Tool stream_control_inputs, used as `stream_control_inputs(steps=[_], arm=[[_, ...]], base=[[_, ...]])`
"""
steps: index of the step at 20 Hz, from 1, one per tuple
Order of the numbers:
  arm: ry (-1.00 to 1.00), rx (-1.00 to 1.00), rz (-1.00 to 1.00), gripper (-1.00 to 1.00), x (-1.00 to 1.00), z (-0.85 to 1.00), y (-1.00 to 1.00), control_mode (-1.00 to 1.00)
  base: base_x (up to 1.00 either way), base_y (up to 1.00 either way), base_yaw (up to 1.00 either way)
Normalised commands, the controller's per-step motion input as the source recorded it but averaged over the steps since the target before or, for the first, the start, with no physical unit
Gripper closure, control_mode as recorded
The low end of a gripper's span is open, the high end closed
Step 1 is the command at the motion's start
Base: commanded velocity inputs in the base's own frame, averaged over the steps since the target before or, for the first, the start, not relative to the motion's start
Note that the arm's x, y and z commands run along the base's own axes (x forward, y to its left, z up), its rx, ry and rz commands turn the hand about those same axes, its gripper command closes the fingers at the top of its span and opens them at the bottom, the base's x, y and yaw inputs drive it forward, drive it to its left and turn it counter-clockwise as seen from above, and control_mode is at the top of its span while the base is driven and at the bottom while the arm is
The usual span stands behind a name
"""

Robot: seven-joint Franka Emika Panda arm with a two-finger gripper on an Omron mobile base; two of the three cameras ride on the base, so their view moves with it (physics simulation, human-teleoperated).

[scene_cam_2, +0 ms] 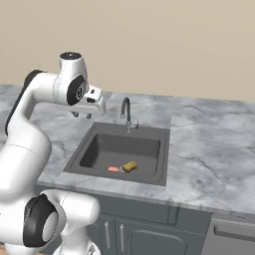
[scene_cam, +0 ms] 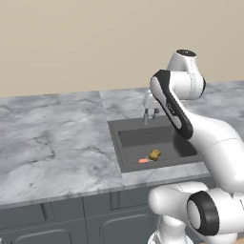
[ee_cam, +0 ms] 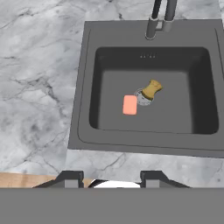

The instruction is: Pick up the sponge and bar soap from the sink, and place them back in the cabinet, and close the cabinet door.

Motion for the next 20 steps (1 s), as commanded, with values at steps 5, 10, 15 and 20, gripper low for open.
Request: stream_control_inputs(steps=[5, 10, 15, 20], arm=[[0.04, 0.00, 0.00, -1.00, 0.01, 0.00, 0.00, -1.00], [0.01, 0.00, 0.00, -1.00, 0.00, -0.04, -0.14, -1.00], [0.00, 0.00, 0.00, -1.00, 0.00, -0.09, -0.14, -1.00], [0.01, -0.02, -0.01, -1.00, 0.00, -0.15, -0.15, -1.00]], base=[[0.00, 0.00, 0.00], [0.00, 0.00, 0.00], [0.00, 0.00, 0.00], [0.00, 0.00, 0.00]])
